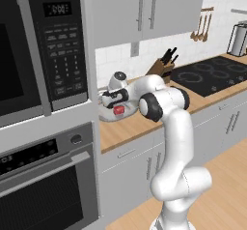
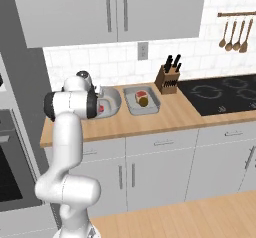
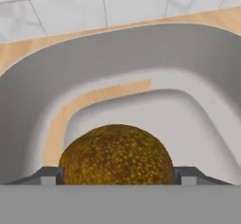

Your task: Place one avocado and one steak in each tupperware on the nearby counter, to pack two identical lunches.

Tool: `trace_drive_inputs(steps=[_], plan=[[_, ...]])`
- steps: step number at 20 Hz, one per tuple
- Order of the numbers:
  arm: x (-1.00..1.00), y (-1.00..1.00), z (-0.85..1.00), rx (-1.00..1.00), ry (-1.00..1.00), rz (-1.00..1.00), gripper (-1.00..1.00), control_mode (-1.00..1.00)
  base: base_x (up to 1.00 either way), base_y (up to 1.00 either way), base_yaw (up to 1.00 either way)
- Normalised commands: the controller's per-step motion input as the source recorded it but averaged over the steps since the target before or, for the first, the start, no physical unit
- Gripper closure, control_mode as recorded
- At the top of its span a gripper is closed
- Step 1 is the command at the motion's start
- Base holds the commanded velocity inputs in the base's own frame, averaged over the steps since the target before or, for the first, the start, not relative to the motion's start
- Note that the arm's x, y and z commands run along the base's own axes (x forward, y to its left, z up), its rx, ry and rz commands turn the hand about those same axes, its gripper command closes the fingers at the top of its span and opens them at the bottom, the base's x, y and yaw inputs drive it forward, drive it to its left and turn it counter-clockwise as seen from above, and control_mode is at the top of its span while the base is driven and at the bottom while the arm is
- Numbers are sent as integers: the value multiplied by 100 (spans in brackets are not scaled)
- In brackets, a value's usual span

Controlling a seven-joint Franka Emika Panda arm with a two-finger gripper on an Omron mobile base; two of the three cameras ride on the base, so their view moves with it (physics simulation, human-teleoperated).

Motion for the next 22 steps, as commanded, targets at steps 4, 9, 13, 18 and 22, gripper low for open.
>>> trace_drive_inputs(steps=[4, 9, 13, 18, 22], plan=[[33, 0, 1, 0, 1, -2, -100, -100, 0, 0, 0], [2, 0, 43, 0, 10, -3, -100, -100, 0, 0, 0], [-26, -2, 49, 1, 1, -2, -100, -100, 0, 0, 0], [-97, -26, 78, 5, -27, -2, -100, -100, 0, 0, 0], [-100, -84, 28, 12, -43, 0, -100, -100, 0, 0, 0]])
